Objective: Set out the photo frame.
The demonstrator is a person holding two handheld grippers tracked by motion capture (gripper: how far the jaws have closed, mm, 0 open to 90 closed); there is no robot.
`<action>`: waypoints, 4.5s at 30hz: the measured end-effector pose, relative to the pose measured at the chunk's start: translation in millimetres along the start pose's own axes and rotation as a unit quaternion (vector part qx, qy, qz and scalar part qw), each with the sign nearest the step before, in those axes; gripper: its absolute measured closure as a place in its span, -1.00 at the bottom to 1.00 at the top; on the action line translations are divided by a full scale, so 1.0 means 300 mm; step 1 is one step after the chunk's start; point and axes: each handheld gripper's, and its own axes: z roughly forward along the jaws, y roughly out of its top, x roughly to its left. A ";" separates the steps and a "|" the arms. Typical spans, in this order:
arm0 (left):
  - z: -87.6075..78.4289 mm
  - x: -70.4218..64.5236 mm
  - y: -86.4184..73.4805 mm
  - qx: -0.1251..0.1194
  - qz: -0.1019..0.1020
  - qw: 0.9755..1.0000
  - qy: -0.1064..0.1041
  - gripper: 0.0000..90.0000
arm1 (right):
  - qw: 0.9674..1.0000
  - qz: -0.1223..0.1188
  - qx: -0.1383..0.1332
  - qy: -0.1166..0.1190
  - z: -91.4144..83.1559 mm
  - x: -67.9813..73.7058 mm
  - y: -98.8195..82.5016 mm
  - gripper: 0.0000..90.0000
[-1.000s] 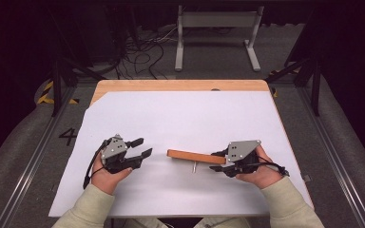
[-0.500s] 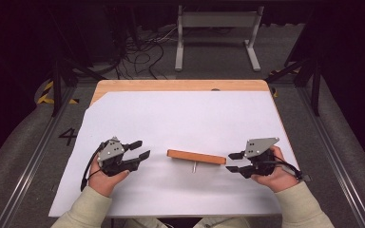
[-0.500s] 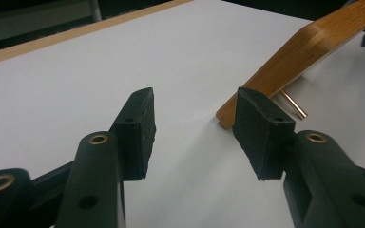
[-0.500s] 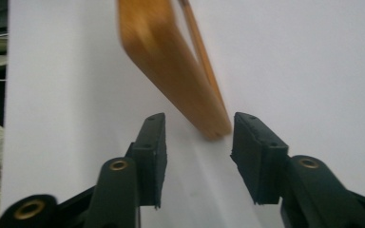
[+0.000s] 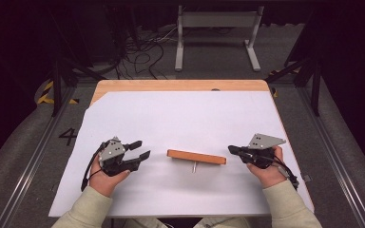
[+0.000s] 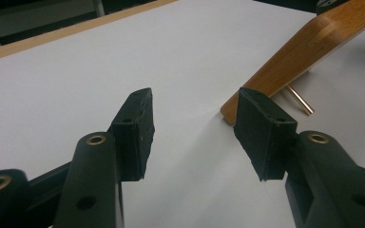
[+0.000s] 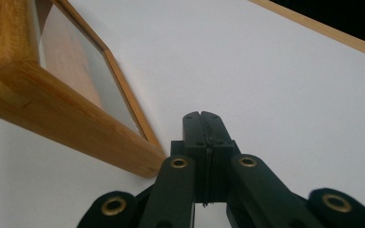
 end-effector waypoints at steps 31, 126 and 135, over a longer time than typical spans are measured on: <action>0.006 0.001 -0.004 0.007 -0.008 1.000 0.002 0.03 | 0.996 -0.034 0.081 0.023 0.104 0.050 -0.029 1.00; -0.025 0.012 -0.007 0.002 -0.034 0.999 0.008 -0.01 | 0.953 -0.224 0.092 0.184 0.094 0.214 0.398 0.16; -0.072 0.020 -0.033 0.001 -0.045 0.999 0.026 -0.01 | 0.933 -0.267 0.114 0.210 0.162 0.219 0.477 -0.13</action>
